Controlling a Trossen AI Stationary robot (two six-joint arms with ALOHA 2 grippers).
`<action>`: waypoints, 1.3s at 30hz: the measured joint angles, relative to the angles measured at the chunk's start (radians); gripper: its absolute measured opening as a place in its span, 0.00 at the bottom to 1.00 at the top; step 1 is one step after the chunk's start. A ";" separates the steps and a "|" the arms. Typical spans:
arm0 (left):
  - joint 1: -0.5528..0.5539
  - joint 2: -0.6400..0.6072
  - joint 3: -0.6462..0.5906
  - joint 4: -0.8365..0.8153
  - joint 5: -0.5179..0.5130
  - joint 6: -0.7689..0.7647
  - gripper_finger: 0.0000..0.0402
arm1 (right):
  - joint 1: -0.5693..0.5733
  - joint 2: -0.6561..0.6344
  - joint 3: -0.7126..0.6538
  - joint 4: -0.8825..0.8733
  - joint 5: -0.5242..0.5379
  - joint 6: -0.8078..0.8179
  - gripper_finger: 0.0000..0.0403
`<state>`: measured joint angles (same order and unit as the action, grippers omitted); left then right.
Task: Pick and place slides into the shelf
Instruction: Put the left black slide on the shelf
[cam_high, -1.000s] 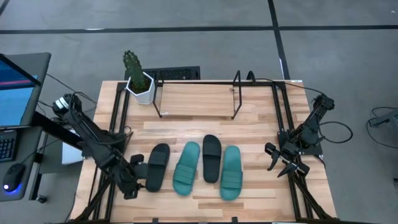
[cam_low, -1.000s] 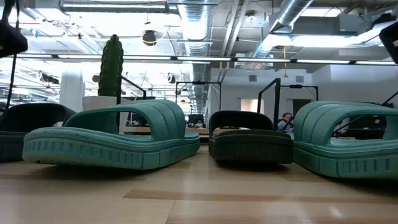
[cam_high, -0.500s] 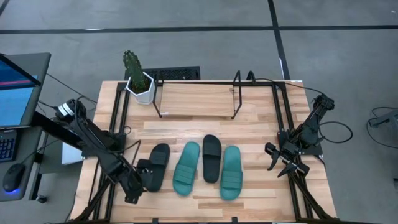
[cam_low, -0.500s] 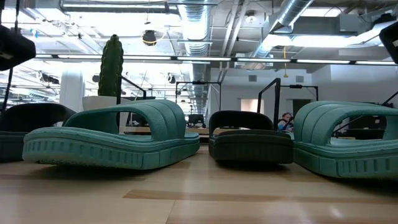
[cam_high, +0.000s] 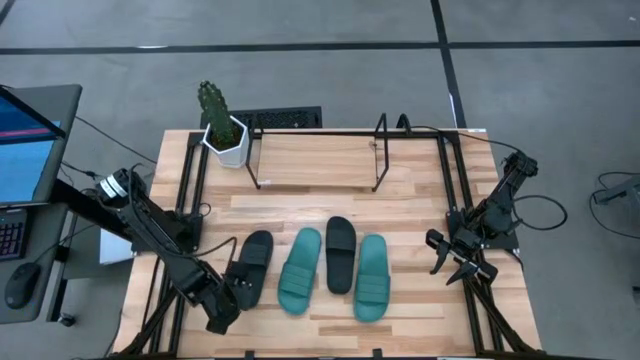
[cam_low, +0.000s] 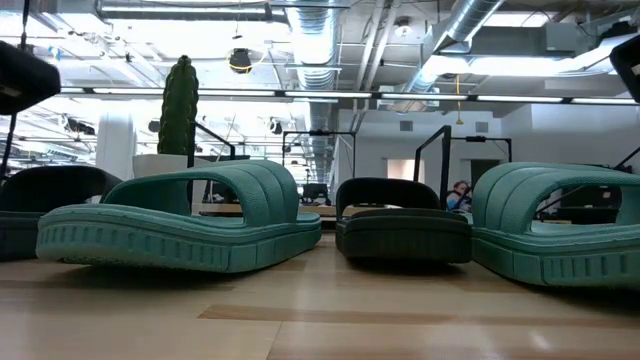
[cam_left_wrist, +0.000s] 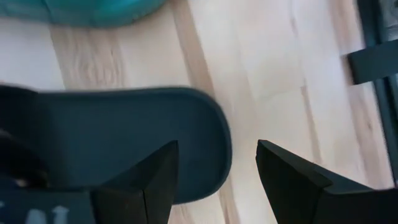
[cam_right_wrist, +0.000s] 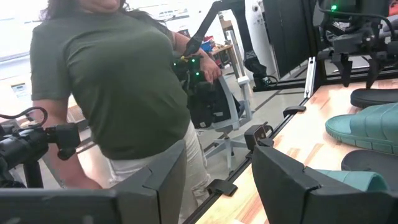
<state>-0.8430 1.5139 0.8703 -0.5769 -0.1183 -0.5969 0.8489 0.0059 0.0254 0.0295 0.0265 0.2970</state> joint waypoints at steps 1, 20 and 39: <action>0.000 0.007 0.000 -0.005 0.002 -0.018 0.51 | 0.000 0.000 0.000 0.000 0.000 0.000 0.42; 0.015 0.158 0.008 -0.007 0.021 -0.110 0.51 | 0.000 0.000 0.000 -0.002 0.000 0.000 0.42; 0.015 0.190 0.008 0.011 -0.024 -0.165 0.45 | 0.000 0.000 0.000 -0.007 0.000 0.000 0.42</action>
<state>-0.8276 1.7042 0.8780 -0.5659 -0.1423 -0.7616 0.8488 0.0063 0.0254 0.0223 0.0265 0.2970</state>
